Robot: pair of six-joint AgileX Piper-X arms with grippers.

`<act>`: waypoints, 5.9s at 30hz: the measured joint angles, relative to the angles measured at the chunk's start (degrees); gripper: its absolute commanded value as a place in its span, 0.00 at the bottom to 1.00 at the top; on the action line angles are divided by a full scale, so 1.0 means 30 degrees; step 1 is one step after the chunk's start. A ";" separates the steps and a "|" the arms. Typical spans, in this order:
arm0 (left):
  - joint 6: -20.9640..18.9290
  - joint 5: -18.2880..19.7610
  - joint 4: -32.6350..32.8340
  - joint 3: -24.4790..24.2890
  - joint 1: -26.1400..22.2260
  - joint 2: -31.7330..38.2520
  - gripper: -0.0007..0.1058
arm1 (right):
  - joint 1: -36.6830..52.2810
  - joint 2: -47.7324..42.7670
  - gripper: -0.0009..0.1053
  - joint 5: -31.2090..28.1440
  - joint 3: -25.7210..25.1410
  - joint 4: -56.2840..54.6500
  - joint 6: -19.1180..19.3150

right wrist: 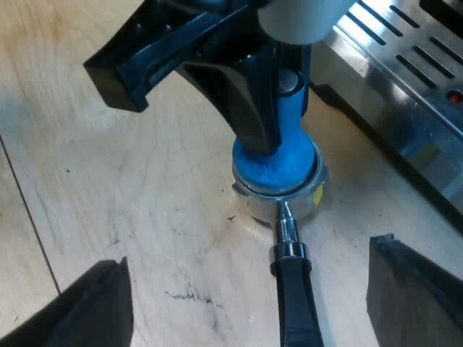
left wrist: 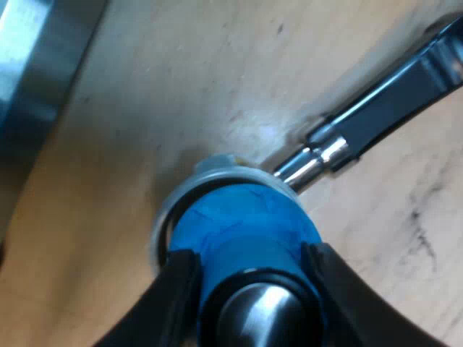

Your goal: Grind coffee beans and then tamp

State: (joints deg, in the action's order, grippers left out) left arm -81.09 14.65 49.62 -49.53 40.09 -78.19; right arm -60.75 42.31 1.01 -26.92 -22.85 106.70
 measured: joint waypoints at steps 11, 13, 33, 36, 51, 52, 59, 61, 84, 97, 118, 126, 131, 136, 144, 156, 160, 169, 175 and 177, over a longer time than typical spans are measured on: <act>0.0000 0.0093 -0.0118 0.0000 0.0000 0.0000 0.01 | 0.0000 0.0000 0.66 0.0000 0.0000 0.0000 0.0000; 0.0000 0.0093 -0.0191 0.0000 0.0000 0.0000 0.01 | 0.0000 0.0000 0.66 0.0000 0.0000 0.0000 0.0000; 0.0000 -0.0637 -0.0275 0.0000 0.0000 0.0000 0.01 | 0.0000 0.0000 0.66 0.0000 0.0000 0.0000 0.0000; 0.0000 -0.0637 -0.0275 0.0000 0.0000 0.0000 0.01 | 0.0000 0.0000 0.66 0.0000 0.0000 0.0000 0.0000; 0.0000 0.0037 -0.0583 0.0000 -0.0036 -0.1497 0.01 | 0.0000 0.0000 0.66 0.0000 0.0000 0.0000 0.0000; 0.0000 0.0060 -0.0629 -0.0049 -0.0037 -0.1533 0.01 | 0.0000 0.0000 0.66 0.0000 0.0000 0.0000 0.0000; 0.0000 0.0163 -0.0785 -0.0047 -0.0038 -0.1568 0.01 | 0.0000 0.0000 0.66 0.0000 0.0000 0.0000 0.0000; 0.0000 0.0243 -0.0822 -0.0047 -0.0038 -0.1672 0.01 | 0.0000 0.0000 0.66 0.0000 0.0000 0.0000 0.0000; 0.0000 0.0793 -0.2263 0.1360 -0.0124 -0.1517 0.01 | 0.0000 0.0000 0.66 0.0000 0.0000 0.0000 0.0000; -0.0072 0.0984 -0.3065 0.1910 -0.0159 -0.1250 0.01 | 0.0000 0.0000 0.66 0.0000 0.0000 0.0000 0.0000; -0.0072 0.0948 -0.2164 0.1718 -0.0147 -0.0327 0.01 | 0.0000 0.0000 0.66 0.0000 0.0000 0.0063 0.0000; -0.0072 0.0829 -0.0103 0.1296 -0.0076 0.0584 0.01 | 0.0000 0.0000 0.66 0.0000 0.0000 0.0270 0.0000; -0.0106 0.0501 -0.0089 0.0667 -0.0076 0.1904 0.01 | 0.0000 0.0000 0.66 0.0000 0.0000 0.0270 0.0000; -0.0147 0.0366 -0.0089 0.0377 -0.0076 0.2811 0.01 | 0.0000 0.0000 0.66 0.1247 0.0000 0.0270 -0.0016; -0.0252 -0.0645 0.0959 0.0309 -0.0076 0.4942 0.01 | 0.0000 0.0000 0.66 0.1711 0.0000 0.0270 -0.0016; -0.1133 -0.0746 0.1400 0.0288 -0.0076 0.6860 0.01 | 0.0000 0.0000 0.66 0.1711 0.0000 0.1626 -0.0016; -0.1225 -0.0746 0.2017 0.0288 -0.0433 0.7113 0.01 | 0.0000 0.0000 0.66 0.1711 0.0000 0.1853 -0.0016; -0.1537 -0.0590 0.2167 0.0288 -0.4578 0.7161 0.01 | 0.0000 0.0000 0.66 0.1711 0.0000 0.1853 -0.0016; -0.1584 -0.0612 0.2313 0.0263 -0.6580 0.5803 0.01 | 0.0000 0.0000 0.66 0.1711 0.0000 0.1853 -0.0016; -0.1573 -0.0611 0.2387 0.0263 -0.6900 0.5273 0.01 | 0.0000 0.0000 0.66 0.1711 0.0000 0.1853 -0.0016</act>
State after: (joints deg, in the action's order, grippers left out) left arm -85.81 12.82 56.78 -48.75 19.39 -62.37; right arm -60.75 42.31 6.14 -26.92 -17.29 106.66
